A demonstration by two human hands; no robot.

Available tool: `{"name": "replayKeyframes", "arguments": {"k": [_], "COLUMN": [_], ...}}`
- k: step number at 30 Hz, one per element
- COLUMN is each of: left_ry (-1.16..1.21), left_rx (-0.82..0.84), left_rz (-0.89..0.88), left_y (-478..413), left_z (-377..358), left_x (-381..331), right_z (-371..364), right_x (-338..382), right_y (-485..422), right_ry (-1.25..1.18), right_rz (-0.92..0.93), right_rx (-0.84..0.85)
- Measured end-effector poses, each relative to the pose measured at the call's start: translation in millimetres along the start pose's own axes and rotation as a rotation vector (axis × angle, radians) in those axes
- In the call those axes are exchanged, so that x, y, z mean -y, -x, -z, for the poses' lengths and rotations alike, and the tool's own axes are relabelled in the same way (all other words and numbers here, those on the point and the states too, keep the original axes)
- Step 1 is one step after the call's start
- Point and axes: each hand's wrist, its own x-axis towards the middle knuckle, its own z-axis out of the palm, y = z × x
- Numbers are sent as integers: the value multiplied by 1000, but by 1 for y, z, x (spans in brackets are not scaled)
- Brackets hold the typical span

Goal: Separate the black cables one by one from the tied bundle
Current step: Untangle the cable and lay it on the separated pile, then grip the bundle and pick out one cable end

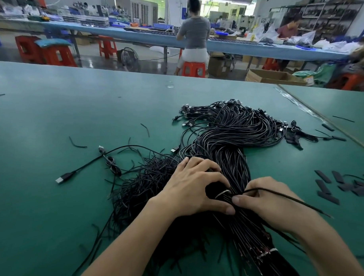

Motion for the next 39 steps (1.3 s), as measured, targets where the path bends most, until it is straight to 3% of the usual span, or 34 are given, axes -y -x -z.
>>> {"name": "replayKeyframes", "arguments": {"k": [5,13,17,20,22,26,30,35,39], "left_ry": [28,28,36,29,25,4,46,239,198], "left_rx": [-9,-38,-53,-57,-51,-34,-61,-104,-231], "left_rz": [35,40,48,42,36,16,12,37,26], "left_y": [1,1,1,1,1,0,-1,-10,-3], "left_z": [0,-2,-3,-4,-3,0,-2,5,6], "left_x": [0,0,1,1,0,0,2,3,4], "right_z": [-1,0,5,4,5,13,24,30,34], "right_x": [0,8,11,17,26,42,44,40,36], "right_y": [3,3,4,9,13,16,28,35,27], "right_ry": [109,-30,36,-227,-470,-775,-904,-1121,-970], "right_rz": [26,51,84,120,104,147,263,294,247], "right_rx": [87,57,191,396,436,292,213,134,8]}}
